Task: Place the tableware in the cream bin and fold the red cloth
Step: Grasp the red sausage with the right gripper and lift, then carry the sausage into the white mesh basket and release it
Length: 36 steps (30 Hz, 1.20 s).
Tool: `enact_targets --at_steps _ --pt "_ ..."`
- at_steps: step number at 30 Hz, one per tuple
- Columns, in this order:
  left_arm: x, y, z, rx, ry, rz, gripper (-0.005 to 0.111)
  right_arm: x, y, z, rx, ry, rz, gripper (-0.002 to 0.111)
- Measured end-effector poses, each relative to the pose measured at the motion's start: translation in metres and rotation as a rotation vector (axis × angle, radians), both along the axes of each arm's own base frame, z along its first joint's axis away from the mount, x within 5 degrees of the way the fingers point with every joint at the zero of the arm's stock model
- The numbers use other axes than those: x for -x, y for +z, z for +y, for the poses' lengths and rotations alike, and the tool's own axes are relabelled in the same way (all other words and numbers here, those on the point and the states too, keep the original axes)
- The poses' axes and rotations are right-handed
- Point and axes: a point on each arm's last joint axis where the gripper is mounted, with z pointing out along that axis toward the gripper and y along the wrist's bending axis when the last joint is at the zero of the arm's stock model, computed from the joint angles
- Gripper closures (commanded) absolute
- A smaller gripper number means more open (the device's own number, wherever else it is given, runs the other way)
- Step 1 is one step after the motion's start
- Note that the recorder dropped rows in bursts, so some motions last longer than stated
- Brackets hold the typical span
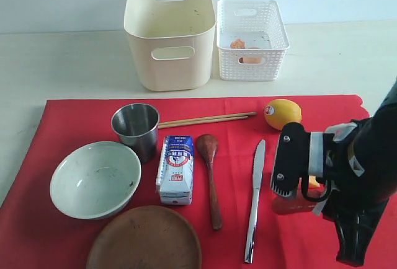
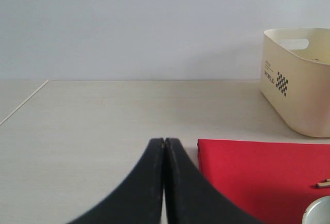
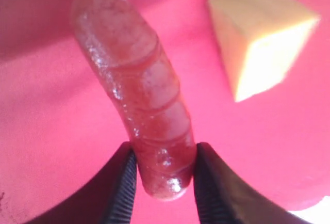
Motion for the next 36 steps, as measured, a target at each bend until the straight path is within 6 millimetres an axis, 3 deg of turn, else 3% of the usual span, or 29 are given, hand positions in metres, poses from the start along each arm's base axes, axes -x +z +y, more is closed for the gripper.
enact_targets --at_steps 8,13,16,21,29,36 --pt "0.000 0.000 0.000 0.000 0.000 0.000 0.104 0.002 0.039 -0.003 -0.210 -0.166 -0.219 0.108" --pt "0.000 0.000 0.000 0.000 0.000 0.000 0.104 -0.020 0.057 0.002 -0.359 -0.327 -0.434 0.108" --pt "0.000 0.000 0.000 0.000 0.000 0.000 0.104 -0.048 0.066 0.005 -0.425 -0.399 -0.552 0.108" --pt "0.000 0.000 0.000 0.000 0.000 0.000 0.104 -0.113 0.067 0.008 -0.461 -0.556 -0.633 0.108" --pt "0.000 0.000 0.000 0.000 0.000 0.000 0.104 -0.216 0.052 0.023 -0.526 -0.705 -0.653 0.108" --pt "0.000 0.000 0.000 0.000 0.000 0.000 0.104 -0.270 0.035 0.035 -0.583 -0.801 -0.653 0.108"
